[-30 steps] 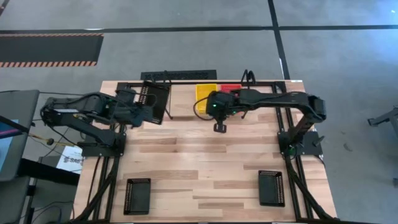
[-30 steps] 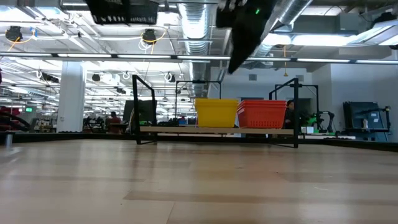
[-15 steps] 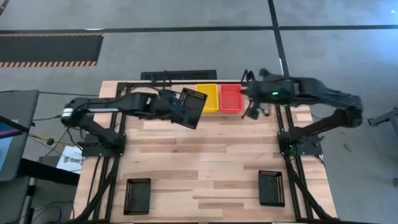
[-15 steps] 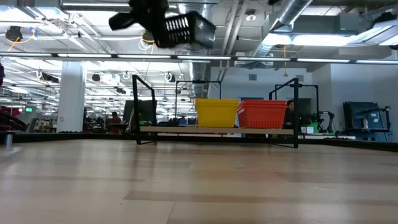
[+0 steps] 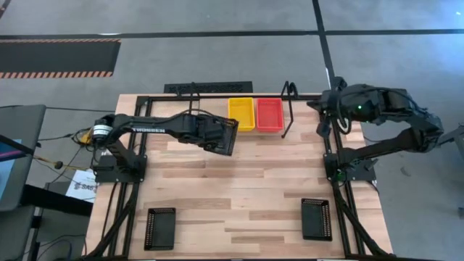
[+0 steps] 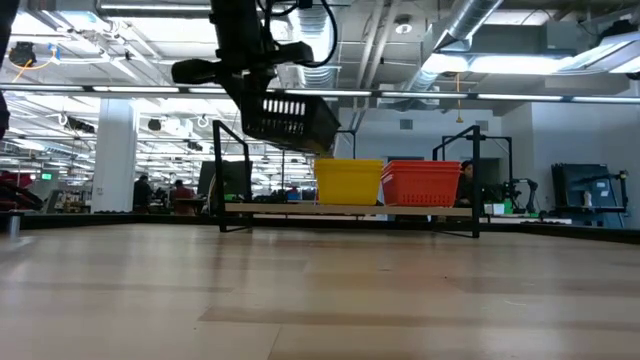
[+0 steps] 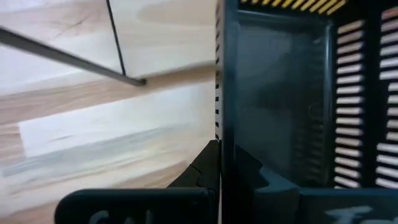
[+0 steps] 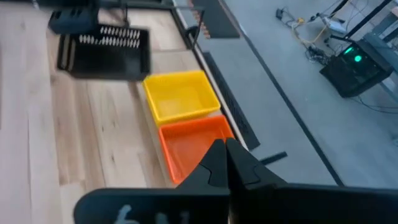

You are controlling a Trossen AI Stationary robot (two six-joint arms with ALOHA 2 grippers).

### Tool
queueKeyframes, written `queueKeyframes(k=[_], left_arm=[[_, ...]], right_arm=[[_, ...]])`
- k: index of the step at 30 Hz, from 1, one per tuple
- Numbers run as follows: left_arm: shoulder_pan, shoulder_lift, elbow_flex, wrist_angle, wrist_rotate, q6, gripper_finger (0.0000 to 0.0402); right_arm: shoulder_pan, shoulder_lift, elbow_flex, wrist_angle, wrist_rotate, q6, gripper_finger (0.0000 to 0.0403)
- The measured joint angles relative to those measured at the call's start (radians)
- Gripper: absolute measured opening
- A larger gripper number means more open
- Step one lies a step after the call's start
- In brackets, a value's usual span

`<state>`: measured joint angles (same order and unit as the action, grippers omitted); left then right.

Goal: Stack baskets on shelf by color
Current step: Put the top black bin on the shelf

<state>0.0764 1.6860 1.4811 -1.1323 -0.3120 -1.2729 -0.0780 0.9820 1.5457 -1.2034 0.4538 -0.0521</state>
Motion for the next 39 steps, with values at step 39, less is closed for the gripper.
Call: queueKeyframes(k=[39], left_arm=[[0.19, -0.001, 0.0, 0.007, -0.038, -0.14, 0.0]], right_arm=[[-0.003, -0.459, 0.029, -0.295, 0.096, 0.03, 0.0]])
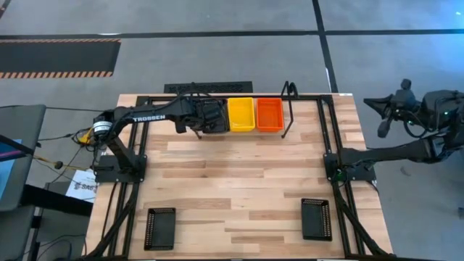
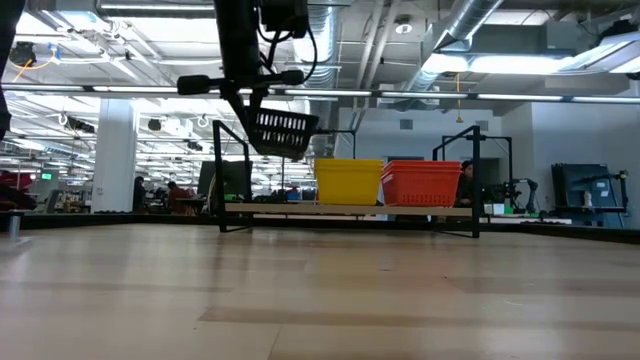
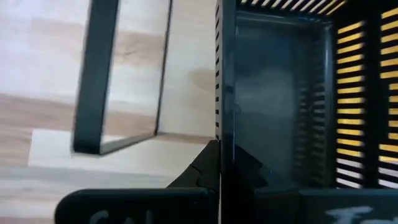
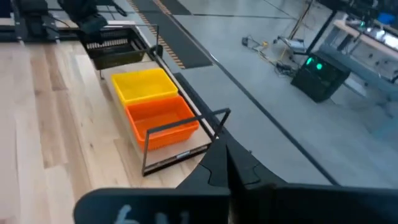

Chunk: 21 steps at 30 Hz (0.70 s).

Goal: Stack baskets on shelf by color
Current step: Put the top black bin on the shelf

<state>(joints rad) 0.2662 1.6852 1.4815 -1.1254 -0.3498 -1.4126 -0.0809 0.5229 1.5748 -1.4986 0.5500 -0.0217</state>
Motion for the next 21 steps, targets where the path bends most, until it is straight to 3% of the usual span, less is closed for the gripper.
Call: queueKeyframes(k=[10, 21], left_arm=[[0.076, 0.016, 0.001, 0.027, -0.02, 0.092, 0.0], [0.138, 0.128, 0.005, 0.129, 0.077, 0.189, 0.0]], right_arm=[[0.0, 0.0, 0.0, 0.039, 0.0, 0.017, 0.0], [0.0, 0.0, 0.0, 0.089, -0.001, 0.024, 0.0]])
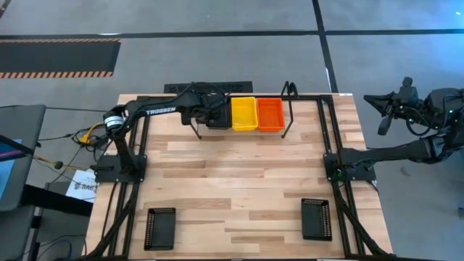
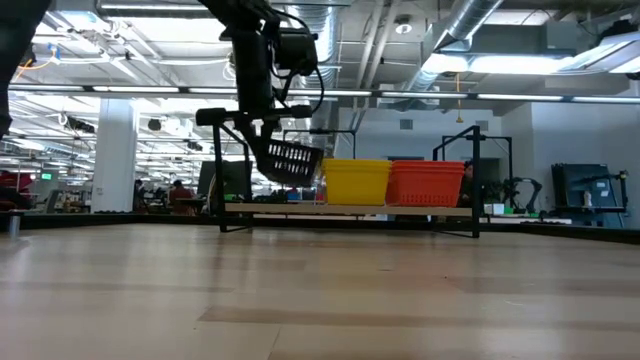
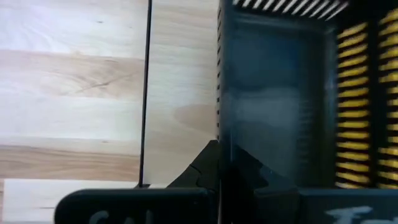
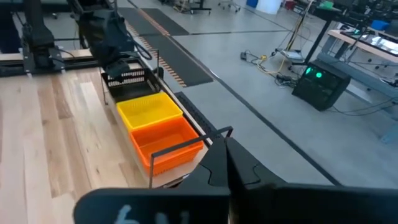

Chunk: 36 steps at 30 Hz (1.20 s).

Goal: Stack baskets on shelf by color
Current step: Put the top black bin on the shelf

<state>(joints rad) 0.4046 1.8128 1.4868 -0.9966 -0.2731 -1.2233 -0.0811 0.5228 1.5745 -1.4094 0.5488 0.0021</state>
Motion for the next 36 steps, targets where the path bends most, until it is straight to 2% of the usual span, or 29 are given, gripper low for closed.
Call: queueKeyframes(k=[22, 36], left_arm=[[0.0, 0.018, -0.003, -0.006, -0.008, 0.013, 0.0002], [-0.014, 0.019, -0.003, -0.009, -0.044, 0.028, 0.0059]], right_arm=[[0.0, 0.0, 0.0, 0.009, 0.0, -0.011, 0.0], [0.0, 0.0, 0.0, 0.009, -0.001, -0.011, 0.0001]])
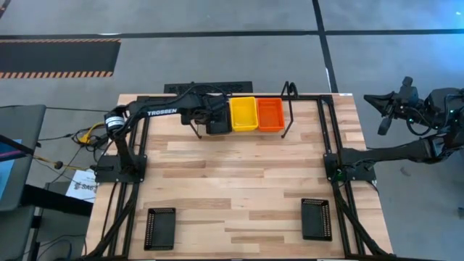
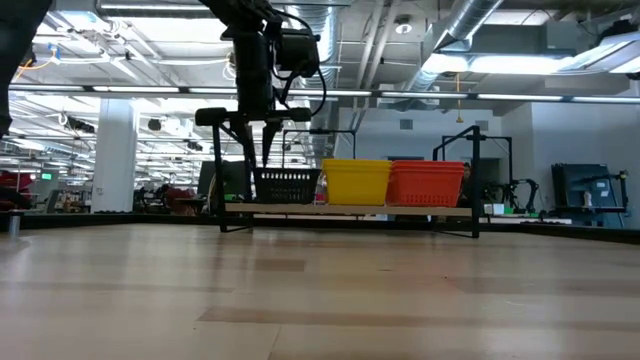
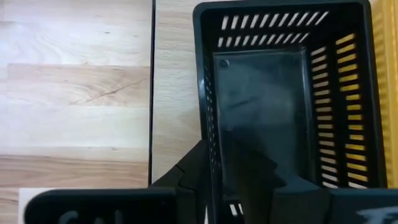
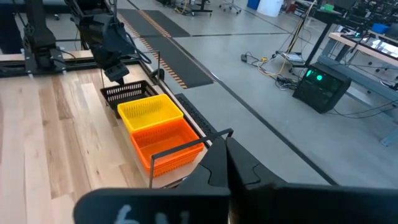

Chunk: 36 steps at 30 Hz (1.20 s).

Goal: Stack baskets on shelf by color
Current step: Put the top black bin on the shelf, then stack the left black bin on top of the other black bin on the shelf

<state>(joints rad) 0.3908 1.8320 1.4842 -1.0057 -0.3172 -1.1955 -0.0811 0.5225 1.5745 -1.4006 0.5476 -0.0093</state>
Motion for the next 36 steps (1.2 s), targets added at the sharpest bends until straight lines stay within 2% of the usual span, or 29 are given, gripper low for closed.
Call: queueKeyframes(k=[6, 15, 23, 26, 30, 36], left_arm=[[0.0, 0.013, 0.078, -0.047, 0.018, 0.046, 0.0064], [-0.043, 0.007, 0.298, -0.205, -0.001, 0.116, 0.0064], [-0.22, 0.005, 0.482, -0.361, -0.017, 0.099, 0.0064], [-0.323, 0.004, 0.528, -0.424, -0.099, 0.014, 0.0064], [-0.48, 0.003, 0.565, -0.558, -0.213, -0.203, 0.0064], [-0.681, 0.0, 0.555, -0.564, -0.28, -0.431, 0.0064]], right_arm=[[0.0, 0.0, 0.0, 0.0, -0.012, 0.001, 0.0001], [0.0, 0.0, 0.0, 0.0, -0.027, 0.008, 0.0001], [0.0, 0.0, 0.0, 0.0, -0.027, 0.008, 0.0001], [0.0, 0.0, 0.0, 0.004, -0.027, 0.008, 0.0001], [0.0, 0.0, 0.0, 0.042, -0.026, -0.002, 0.0001], [0.0, 0.0, 0.0, 0.079, -0.014, -0.023, 0.0001]])
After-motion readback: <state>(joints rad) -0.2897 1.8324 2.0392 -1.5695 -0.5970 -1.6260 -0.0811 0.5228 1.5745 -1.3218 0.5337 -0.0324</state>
